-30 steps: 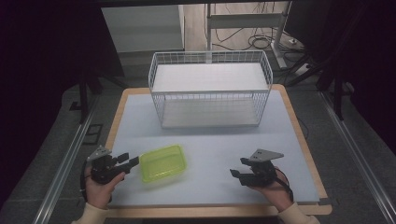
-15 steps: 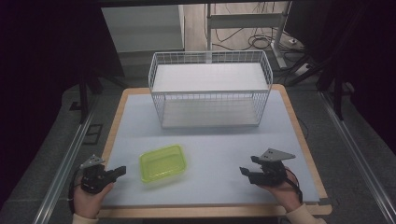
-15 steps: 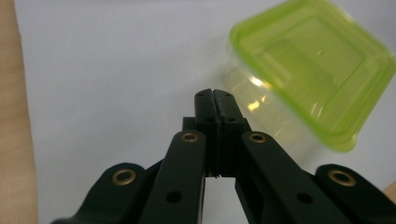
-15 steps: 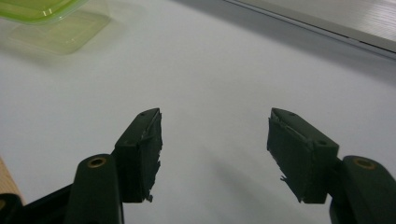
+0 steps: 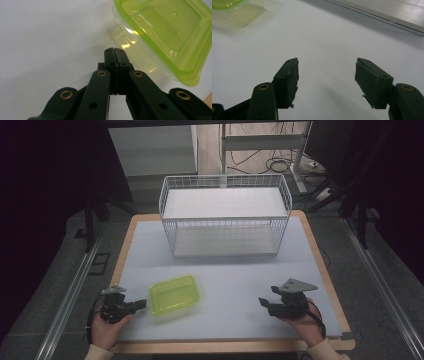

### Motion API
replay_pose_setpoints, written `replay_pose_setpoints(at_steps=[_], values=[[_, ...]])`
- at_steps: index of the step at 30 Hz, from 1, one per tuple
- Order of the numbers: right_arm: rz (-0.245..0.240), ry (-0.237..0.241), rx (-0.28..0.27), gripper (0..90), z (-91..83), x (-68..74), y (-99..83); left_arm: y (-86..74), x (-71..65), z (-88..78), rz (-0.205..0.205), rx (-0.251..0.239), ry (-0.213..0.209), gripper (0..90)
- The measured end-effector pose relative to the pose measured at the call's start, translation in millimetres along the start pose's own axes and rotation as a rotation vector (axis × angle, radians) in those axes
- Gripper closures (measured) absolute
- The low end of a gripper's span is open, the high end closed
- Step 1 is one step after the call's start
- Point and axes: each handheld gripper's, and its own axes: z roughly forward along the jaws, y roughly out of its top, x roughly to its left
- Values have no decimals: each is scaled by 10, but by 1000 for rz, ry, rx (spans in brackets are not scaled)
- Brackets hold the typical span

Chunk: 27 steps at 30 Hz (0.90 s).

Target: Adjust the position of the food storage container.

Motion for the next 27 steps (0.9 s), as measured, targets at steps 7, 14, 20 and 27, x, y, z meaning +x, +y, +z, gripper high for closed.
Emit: replay_pose_setpoints(at_steps=[7,14,20,27], values=[[2,-7,-2,358,-10,-17,1,95,-98,128,32,21,-13,898],[3,-9,-3,358,-14,-29,4,239,-196,288,67,40,-30,898],[5,-8,-5,358,-23,-32,8,380,-329,430,97,46,-49,898],[0,-12,-7,358,-32,-30,13,505,-503,596,134,63,-72,897]])
